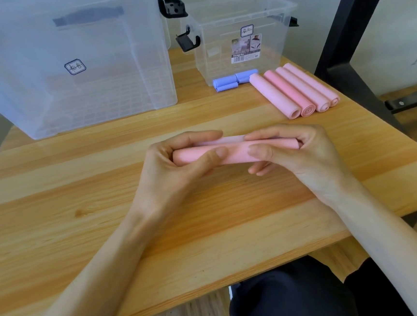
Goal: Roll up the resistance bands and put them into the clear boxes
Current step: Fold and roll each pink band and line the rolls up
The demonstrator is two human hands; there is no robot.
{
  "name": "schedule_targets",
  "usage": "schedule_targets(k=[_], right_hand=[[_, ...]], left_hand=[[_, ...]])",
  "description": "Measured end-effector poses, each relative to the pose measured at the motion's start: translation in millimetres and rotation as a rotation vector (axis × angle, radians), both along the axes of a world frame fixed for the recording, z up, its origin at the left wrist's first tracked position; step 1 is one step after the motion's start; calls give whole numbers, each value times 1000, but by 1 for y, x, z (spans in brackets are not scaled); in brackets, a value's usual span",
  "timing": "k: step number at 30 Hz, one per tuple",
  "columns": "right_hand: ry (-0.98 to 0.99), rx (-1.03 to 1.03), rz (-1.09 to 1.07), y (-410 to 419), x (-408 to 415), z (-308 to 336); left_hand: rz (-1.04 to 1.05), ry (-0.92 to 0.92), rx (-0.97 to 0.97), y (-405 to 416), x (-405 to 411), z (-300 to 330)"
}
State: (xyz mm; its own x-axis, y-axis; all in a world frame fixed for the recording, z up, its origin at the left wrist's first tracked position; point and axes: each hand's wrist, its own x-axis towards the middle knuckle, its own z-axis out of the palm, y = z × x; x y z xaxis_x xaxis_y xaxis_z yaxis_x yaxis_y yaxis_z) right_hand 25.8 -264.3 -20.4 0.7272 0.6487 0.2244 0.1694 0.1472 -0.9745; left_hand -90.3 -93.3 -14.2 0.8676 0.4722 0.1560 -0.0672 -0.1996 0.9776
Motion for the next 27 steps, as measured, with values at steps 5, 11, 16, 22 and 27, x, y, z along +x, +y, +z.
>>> schedule_targets(k=[5, 11, 16, 22, 27], right_hand=[[40, -10, -13, 0, 3, -2], [29, 30, -16, 0, 4, -2], [39, -13, -28, 2, 8, -7], [75, -66, -38, 2, 9, -7], [164, -68, -121, 2, 3, 3]], left_hand=[[13, -42, 63, -1, 1, -2], [19, 33, -54, 2, 4, -2], [-31, 44, 21, 7, 0, -6], [-73, 84, 165, 9, 0, -9], [-96, 114, 243, 2, -2, -6]])
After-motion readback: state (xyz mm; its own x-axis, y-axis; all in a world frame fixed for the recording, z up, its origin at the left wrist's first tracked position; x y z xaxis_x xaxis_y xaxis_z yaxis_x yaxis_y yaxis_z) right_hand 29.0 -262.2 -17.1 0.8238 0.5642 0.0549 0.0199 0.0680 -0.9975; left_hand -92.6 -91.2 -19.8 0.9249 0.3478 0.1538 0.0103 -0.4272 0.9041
